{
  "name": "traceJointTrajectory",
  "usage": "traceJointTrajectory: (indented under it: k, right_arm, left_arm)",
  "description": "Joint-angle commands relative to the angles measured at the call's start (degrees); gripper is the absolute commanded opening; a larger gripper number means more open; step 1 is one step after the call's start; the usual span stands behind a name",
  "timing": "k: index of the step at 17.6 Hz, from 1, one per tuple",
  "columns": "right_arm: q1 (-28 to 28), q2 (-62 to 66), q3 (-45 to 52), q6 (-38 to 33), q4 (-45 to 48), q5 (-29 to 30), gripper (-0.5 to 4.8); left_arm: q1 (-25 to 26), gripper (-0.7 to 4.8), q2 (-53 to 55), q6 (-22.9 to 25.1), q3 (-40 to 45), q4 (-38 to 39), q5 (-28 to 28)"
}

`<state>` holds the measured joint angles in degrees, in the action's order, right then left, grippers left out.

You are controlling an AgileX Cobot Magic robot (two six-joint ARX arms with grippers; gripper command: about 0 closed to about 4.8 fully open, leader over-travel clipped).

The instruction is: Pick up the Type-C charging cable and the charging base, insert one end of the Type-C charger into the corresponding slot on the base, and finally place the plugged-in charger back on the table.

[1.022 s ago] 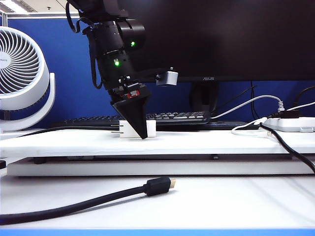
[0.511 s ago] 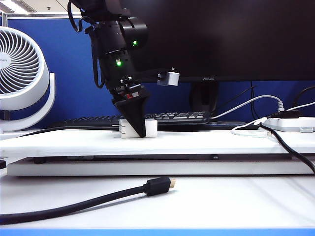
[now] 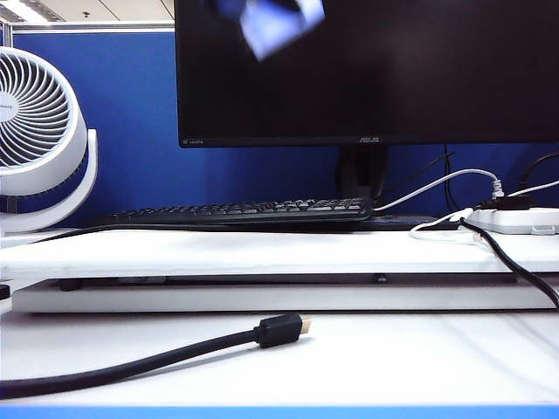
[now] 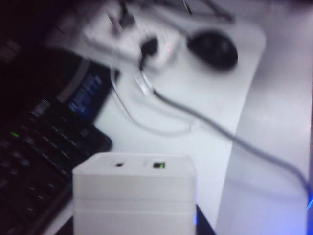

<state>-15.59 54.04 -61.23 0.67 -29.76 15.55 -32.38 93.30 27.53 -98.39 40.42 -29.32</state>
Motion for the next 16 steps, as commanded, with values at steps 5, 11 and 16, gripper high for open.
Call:
traceJointTrajectory:
  k: [5,11,16]
  right_arm:
    - [-0.20,23.58,-20.33,15.04,-28.52,-3.15,-0.06]
    - [-0.70,33.57,-22.05,24.28,-33.20,-8.17,0.01]
    - [-2.56,39.95,-22.05,29.24,-30.80,-11.37,1.80]
  left_arm:
    - [-0.07,-0.06,-10.64,-14.97,-0.17,-5.70,-3.06]
    - [-0.07,-0.06,-14.27,-17.53,-0.17,-7.23,-2.91]
    - [-0.07,-0.06,-14.47,-17.53,-0.15,-6.80,-2.95]
